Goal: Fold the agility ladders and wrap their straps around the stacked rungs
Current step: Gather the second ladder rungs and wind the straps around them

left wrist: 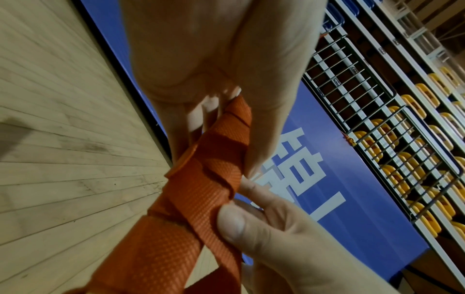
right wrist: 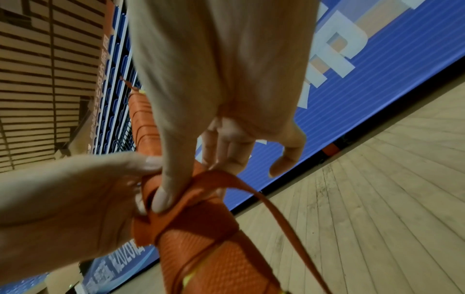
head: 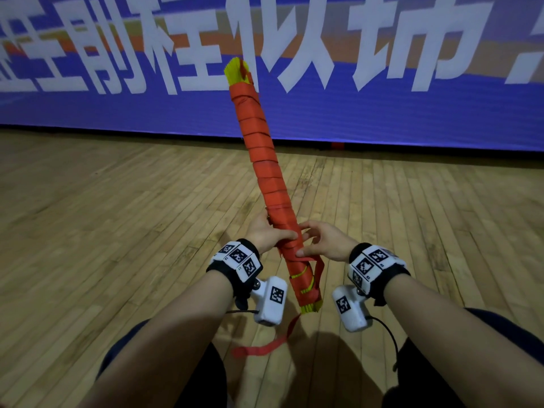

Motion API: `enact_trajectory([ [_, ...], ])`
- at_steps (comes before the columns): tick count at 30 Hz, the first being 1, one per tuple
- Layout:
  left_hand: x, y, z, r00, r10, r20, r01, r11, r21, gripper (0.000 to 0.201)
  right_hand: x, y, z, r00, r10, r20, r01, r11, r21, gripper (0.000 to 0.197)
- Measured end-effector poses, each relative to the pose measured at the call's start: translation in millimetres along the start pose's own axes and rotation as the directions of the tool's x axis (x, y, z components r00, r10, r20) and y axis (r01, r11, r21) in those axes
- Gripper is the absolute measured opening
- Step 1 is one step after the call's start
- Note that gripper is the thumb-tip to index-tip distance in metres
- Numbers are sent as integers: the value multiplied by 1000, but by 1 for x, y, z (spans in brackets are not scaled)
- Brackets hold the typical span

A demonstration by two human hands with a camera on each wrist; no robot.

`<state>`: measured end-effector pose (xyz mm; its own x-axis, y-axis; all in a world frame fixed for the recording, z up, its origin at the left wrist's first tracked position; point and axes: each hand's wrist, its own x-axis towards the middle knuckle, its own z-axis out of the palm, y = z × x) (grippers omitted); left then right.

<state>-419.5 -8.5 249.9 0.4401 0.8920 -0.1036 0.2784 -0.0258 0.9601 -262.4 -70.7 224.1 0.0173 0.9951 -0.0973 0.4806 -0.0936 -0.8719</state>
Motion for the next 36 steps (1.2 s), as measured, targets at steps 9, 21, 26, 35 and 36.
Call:
enact_trajectory([
  [9,1,-3,0,998,-34,44,37,998,-57,55,1,2,-9,1000,9,21,-7,996,-94,39],
  [21,-1,-3,-2,995,-11,96,37,962,-271,56,-6,-3,-11,999,14,35,-19,990,139,35],
  [26,-1,-3,-6,987,-21,157,62,965,-255,57,-4,-1,-7,1000,23,1,-23,993,119,29],
  [35,4,-3,-1,995,25,96,-20,998,-56,87,2,1,14,991,-6,-132,2,1000,-30,47],
  [36,4,-3,-1,997,25,79,-21,998,-54,88,2,1,14,991,-6,-134,2,999,-32,48],
])
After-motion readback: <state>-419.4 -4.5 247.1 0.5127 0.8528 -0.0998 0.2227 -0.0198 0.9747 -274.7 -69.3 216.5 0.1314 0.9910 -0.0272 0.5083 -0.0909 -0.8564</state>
